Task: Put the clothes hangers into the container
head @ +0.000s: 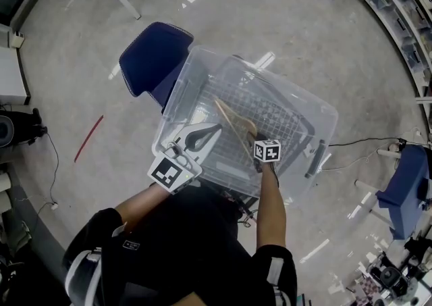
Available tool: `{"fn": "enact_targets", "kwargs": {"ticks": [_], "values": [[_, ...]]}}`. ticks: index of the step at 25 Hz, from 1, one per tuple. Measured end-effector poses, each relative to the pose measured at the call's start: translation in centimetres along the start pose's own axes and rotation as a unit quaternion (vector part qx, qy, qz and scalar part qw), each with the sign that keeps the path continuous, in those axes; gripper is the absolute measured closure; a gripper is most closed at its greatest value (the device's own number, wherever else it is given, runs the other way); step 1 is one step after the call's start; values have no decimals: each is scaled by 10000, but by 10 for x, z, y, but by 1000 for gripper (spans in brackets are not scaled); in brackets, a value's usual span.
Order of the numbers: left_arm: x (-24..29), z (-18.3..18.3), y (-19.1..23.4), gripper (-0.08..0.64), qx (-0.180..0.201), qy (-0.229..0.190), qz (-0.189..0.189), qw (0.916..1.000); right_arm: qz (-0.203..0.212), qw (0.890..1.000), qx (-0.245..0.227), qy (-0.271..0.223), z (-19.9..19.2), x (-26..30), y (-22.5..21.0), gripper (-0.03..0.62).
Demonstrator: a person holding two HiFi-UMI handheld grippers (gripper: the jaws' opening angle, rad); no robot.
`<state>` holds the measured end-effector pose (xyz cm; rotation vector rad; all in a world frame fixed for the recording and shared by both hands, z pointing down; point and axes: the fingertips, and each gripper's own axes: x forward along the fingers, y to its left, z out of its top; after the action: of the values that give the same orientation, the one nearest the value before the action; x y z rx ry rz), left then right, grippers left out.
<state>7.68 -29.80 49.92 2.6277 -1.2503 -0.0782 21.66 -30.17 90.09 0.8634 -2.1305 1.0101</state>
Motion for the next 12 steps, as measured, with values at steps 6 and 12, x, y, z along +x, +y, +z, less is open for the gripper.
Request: {"fn": "enact_targets", "kwargs": {"ticks": [6,12], "values": [[2,-5,0,537,6,122,-25,9999,-705,9970,-122,287,-3,15,-23,465],[4,0,3,537,20,85,30,10000,-1093,9924,-210,516,-5,22,-32,422]]}}
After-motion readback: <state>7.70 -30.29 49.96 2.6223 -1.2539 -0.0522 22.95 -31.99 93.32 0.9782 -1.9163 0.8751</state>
